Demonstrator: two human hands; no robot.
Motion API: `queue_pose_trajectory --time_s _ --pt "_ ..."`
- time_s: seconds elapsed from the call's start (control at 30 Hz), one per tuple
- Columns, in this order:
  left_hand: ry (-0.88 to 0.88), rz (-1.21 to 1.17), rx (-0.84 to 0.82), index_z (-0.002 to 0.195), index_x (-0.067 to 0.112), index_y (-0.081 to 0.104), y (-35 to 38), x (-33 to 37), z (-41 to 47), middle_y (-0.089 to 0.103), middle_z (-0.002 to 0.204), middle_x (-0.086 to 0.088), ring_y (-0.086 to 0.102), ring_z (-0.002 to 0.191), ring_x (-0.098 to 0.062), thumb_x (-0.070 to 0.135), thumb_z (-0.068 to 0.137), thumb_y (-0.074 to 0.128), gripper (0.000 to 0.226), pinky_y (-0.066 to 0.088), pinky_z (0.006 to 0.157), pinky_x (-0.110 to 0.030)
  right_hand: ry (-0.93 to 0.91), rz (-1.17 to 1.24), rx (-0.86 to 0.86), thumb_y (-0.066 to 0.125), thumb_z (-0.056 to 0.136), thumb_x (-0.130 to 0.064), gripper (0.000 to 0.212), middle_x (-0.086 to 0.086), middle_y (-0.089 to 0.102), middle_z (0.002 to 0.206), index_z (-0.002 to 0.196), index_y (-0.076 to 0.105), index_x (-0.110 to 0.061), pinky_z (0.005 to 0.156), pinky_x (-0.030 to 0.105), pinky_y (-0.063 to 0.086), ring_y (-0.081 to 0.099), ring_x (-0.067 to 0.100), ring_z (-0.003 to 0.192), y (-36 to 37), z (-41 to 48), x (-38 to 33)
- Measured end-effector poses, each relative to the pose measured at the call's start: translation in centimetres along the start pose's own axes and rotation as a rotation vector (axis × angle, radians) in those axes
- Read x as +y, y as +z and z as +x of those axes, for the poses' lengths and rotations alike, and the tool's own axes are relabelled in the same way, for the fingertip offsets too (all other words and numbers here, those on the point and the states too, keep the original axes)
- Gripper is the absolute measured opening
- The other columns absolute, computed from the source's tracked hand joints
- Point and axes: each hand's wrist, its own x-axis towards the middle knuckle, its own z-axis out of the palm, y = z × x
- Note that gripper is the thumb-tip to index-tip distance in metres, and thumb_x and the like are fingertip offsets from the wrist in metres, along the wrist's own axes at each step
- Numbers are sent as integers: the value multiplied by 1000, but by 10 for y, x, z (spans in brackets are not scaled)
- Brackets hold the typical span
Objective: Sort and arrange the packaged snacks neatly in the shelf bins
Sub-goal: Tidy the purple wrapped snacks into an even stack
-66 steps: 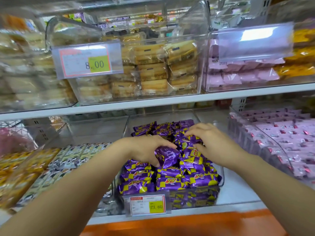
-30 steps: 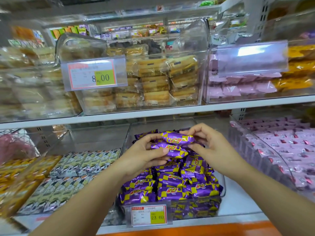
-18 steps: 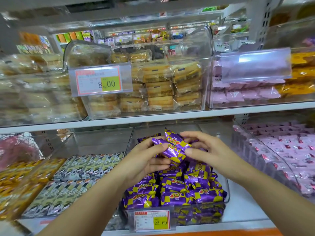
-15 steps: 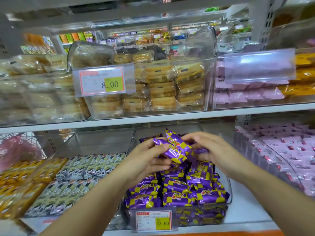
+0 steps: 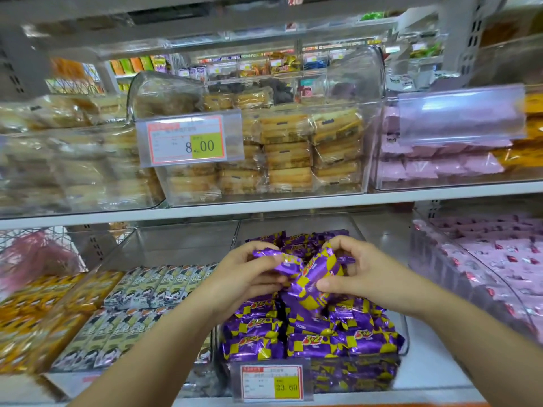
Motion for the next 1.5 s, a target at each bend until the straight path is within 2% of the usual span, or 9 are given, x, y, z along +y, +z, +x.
queue_pose_trajectory --time_s 0.1,0.3,0.4,0.53,0.67,0.87,1.03,1.17,1.5 --pt "17 -150 75 104 9 58 4 -1 1 72 99 -14 70 86 -26 17 83 64 24 57 75 -36 -58 -94 97 74 79 -10 29 -5 63 68 93 52 -23 51 22 40 51 15 57 5 -1 5" --pt "146 281 49 105 23 59 17 -3 1 70 104 3 68 95 -18 36 91 55 19 54 85 -34 -231 -140 327 77 74 -9 35 -10 52 102 88 60 -36 82 33 52 61 12 92 10 5 10" --pt "182 353 4 104 22 61 15 7 5 72 98 5 67 83 -7 32 92 55 17 50 79 -23 -224 -188 300 79 72 -26 31 -13 60 97 91 59 -39 88 40 51 62 10 90 5 2 6" --pt "224 558 -34 102 25 64 12 13 13 72 102 -1 68 95 -14 36 90 58 17 50 95 -36 -220 -248 283 70 62 -50 34 -6 64 98 91 58 -39 90 43 48 61 12 97 3 1 3" --pt "254 667 -199 120 34 51 15 16 8 64 116 17 60 105 4 57 74 69 55 48 94 -23 -249 -258 299 72 61 -52 35 -6 63 99 90 58 -37 89 43 49 62 12 95 1 0 3" --pt "456 943 -64 113 43 51 6 11 4 64 105 18 60 91 7 40 71 80 51 48 84 -17 -292 -362 302 71 65 -55 35 -14 57 95 91 58 -35 85 29 48 59 8 90 10 0 2" --pt "442 977 220 126 23 52 -9 7 24 57 108 12 55 96 -5 39 75 76 59 39 77 -16 -234 -384 398 70 82 -16 26 -20 62 102 100 60 -33 86 -1 34 55 -14 97 -11 4 3" --pt "375 888 362 120 18 49 -4 2 49 59 105 2 55 90 -17 42 79 71 52 35 70 -20 -160 -516 475 68 84 -14 28 -10 63 106 111 63 -19 81 -2 32 57 3 101 -21 7 13" --pt "185 1109 -1 141 16 31 6 -35 89 48 140 -5 46 128 -24 41 87 64 69 39 102 -29 -146 -631 450 68 83 -13 20 -15 61 95 103 67 -19 77 -7 28 53 0 92 -28 2 15"
